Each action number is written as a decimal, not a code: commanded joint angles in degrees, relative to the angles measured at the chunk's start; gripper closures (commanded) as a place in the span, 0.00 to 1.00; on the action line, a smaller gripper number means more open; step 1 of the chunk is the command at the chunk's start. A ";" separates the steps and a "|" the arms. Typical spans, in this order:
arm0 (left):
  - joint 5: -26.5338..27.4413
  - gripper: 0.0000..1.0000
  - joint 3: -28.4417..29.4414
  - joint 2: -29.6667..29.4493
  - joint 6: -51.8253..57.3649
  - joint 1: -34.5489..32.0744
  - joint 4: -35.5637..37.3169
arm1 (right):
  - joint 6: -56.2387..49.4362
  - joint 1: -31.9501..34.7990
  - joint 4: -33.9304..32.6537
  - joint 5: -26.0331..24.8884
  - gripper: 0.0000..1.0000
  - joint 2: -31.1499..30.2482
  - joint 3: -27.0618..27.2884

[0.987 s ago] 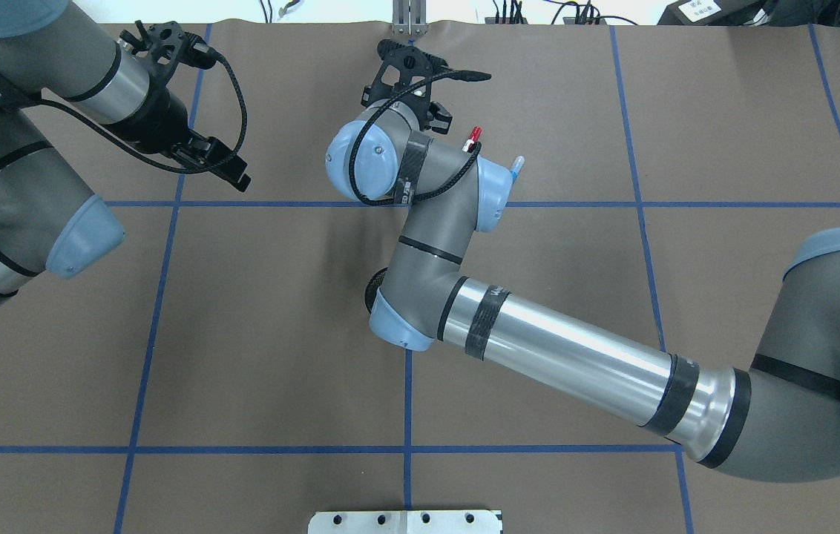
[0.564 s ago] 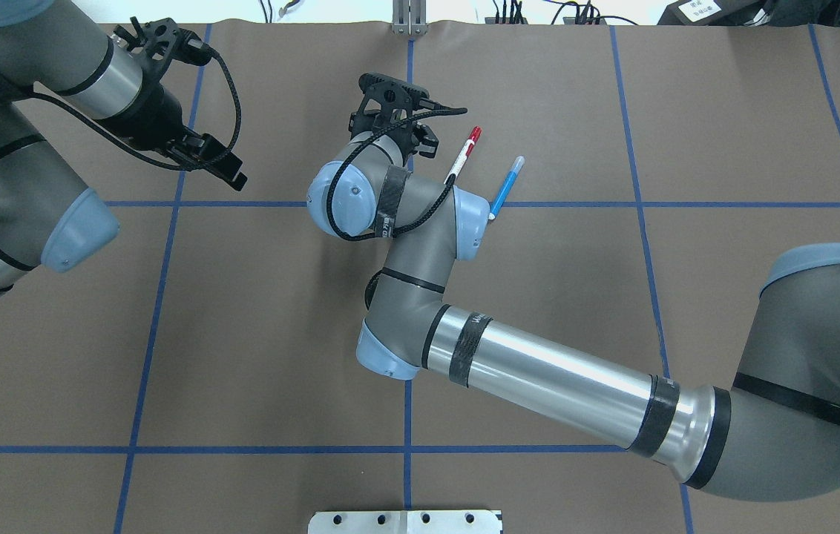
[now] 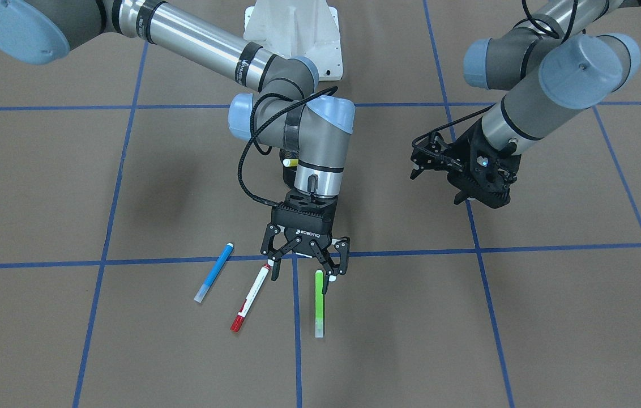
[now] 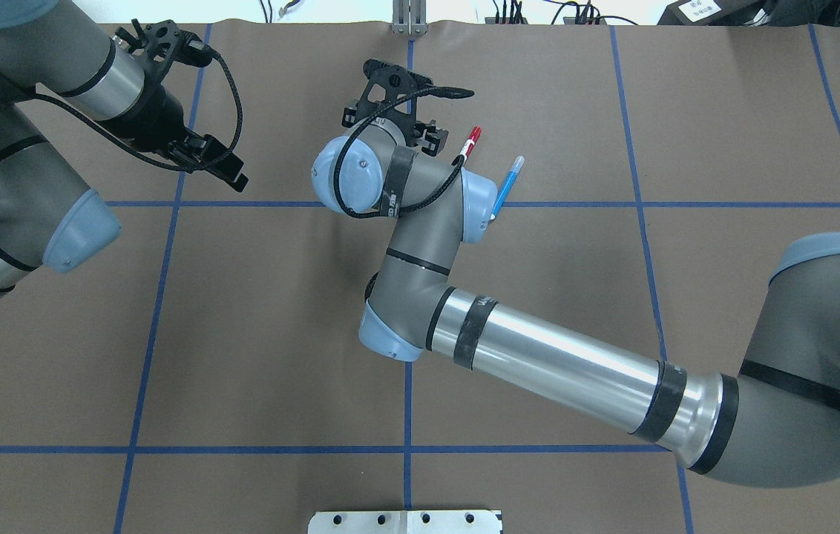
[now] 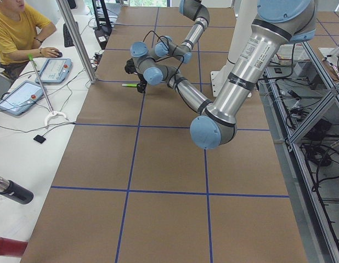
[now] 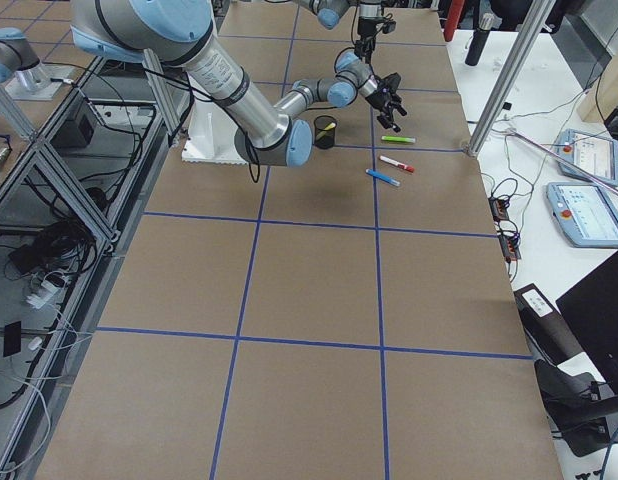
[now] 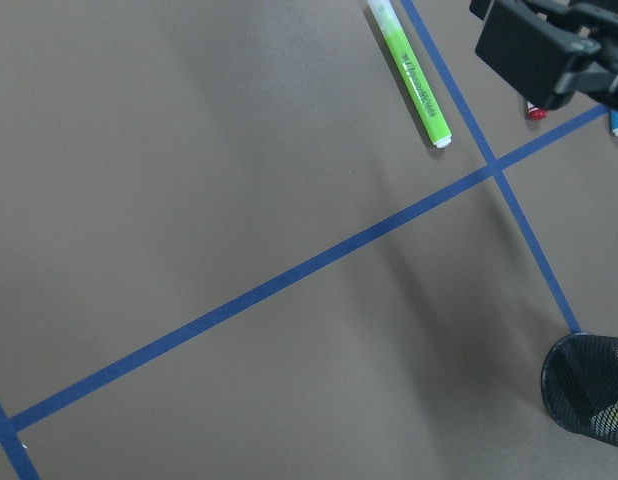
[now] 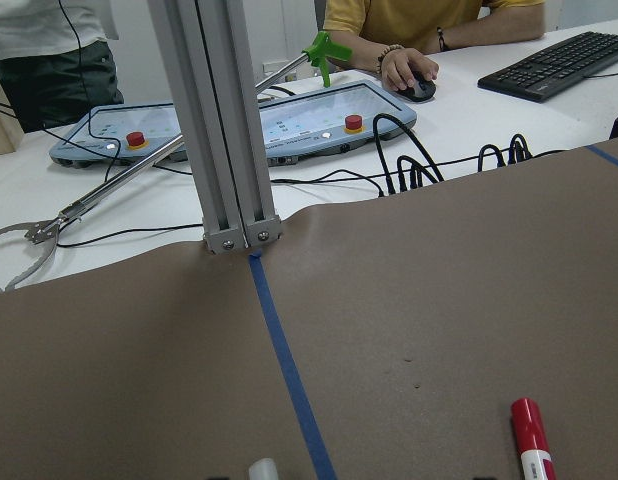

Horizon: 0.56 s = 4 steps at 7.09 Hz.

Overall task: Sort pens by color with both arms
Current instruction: 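Regrasp the green marker with the right gripper and move it farther from the robot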

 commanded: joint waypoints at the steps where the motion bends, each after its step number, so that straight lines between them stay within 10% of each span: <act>1: 0.00 0.01 -0.17 -0.77 -6.02 0.25 -0.06 | -4.95 6.76 -0.43 19.06 0.01 0.08 3.02; 4: 0.52 0.01 -0.52 -5.15 -23.14 0.87 0.64 | -17.22 17.75 -3.76 47.74 0.01 -3.57 8.35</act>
